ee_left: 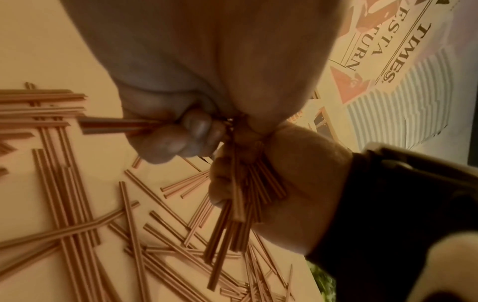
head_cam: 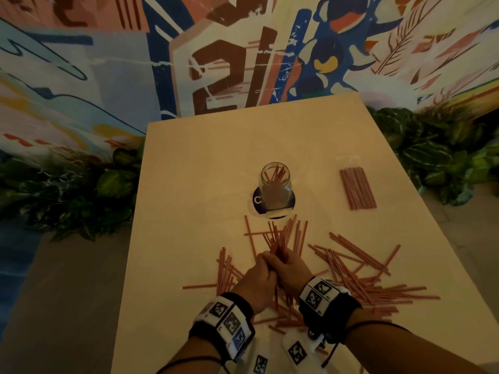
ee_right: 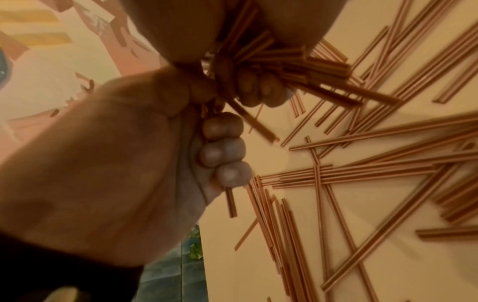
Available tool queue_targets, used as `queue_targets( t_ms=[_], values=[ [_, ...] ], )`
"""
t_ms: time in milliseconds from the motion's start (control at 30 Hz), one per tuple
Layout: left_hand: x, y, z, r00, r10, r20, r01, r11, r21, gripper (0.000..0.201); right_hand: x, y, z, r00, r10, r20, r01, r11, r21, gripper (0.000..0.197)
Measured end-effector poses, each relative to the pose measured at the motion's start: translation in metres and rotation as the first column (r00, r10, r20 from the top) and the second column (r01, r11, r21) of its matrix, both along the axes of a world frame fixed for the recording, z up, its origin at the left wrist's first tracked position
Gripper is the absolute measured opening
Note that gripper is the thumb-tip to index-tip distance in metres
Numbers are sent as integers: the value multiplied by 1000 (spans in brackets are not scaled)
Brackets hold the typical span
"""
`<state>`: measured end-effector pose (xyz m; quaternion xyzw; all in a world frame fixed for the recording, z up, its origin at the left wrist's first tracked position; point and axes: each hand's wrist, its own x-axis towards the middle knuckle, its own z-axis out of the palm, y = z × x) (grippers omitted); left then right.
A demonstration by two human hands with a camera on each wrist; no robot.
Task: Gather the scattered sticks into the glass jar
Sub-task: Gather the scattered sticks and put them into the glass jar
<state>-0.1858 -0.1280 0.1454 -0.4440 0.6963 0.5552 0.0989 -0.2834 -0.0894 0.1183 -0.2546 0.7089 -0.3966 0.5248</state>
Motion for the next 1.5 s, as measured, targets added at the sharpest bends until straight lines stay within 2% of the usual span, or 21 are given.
queue_targets(
  t_ms=[100, 167, 233, 333, 433, 500, 567, 633, 700, 733, 800, 867, 933, 1033, 1166, 1266, 1300, 1333, 1433, 1466, 1500],
  values=[
    [-1, -2, 0, 999, 33, -3, -33, 999, -6, 33, -3, -3, -3, 998, -30, -47, 31, 999, 22, 22],
    [0, -2, 1, 990, 130, -53, -129, 991, 14, 21, -5, -6, -5, 996, -53, -78, 56, 998, 36, 29],
    [1, -2, 2, 954, 271, -130, -253, 958, 138, 12, -8, -11, -6, 994, -88, -59, 91, 994, 57, 32],
    [7, -6, 4, 874, 463, -148, -395, 854, 339, 15, -13, -16, -2, 969, -219, 113, 215, 975, 50, 30],
    [16, -15, 7, 745, 661, -93, -535, 675, 509, 28, -22, -20, 10, 886, -334, 321, 349, 937, 13, 24],
    [21, -22, 3, 654, 756, 6, -595, 510, 621, 44, -25, -24, 24, 826, -371, 424, 424, 905, -35, 17],
    [24, -27, 1, 566, 819, 99, -590, 319, 742, 62, -27, -29, 42, 804, -350, 481, 457, 881, -122, 12],
    [23, -28, 1, 501, 856, 128, -509, 172, 844, 77, -27, -35, 61, 844, -269, 463, 414, 877, -244, 12],
    [19, -27, 6, 465, 876, 127, -427, 96, 899, 87, -26, -37, 79, 940, -150, 306, 261, 893, -365, 12],
    [15, -27, 9, 459, 881, 115, -399, 89, 913, 90, -24, -37, 86, 981, -78, 178, 146, 901, -407, 9],
    [8, -24, 17, 445, 893, 68, -357, 107, 928, 88, -17, -34, 93, 998, 58, 6, -49, 900, -433, 6],
    [1, -22, 26, 416, 909, 15, -327, 134, 936, 79, -10, -30, 94, 992, 125, 4, -110, 888, -447, 7],
    [-3, -21, 32, 403, 915, -28, -302, 161, 940, 73, -7, -27, 96, 994, 107, 21, -85, 878, -471, 7],
    [-3, -22, 32, 412, 911, -31, -325, 179, 929, 73, -9, -24, 97, 996, 57, 69, -16, 874, -486, 9],
    [-4, -22, 31, 425, 903, -53, -315, 203, 927, 70, -10, -23, 94, 1000, 18, -12, -22, 860, -509, 15],
    [-5, -23, 29, 429, 899, -86, -303, 233, 924, 67, -11, -21, 95, 998, -7, 64, 39, 851, -524, 11],
    [-5, -24, 29, 437, 895, -87, -296, 234, 926, 66, -11, -22, 95, 999, -13, 46, 35, 857, -514, 7],
    [-6, -24, 27, 451, 888, -87, -287, 237, 928, 66, -11, -23, 95, 1000, -16, 13, 20, 865, -501, 2],
    [-3, -25, 15, 510, 859, -39, -355, 252, 900, 66, -13, -26, 88, 1000, -24, -2, 21, 907, -420, 24],
    [-1, -27, 12, 556, 831, -17, -398, 284, 872, 64, -16, -29, 88, 999, -39, 10, 40, 915, -401, 29],
    [4, -29, 5, 623, 782, 2, -447, 354, 821, 59, -21, -34, 90, 998, -59, 11, 59, 916, -397, 32]
  ],
)
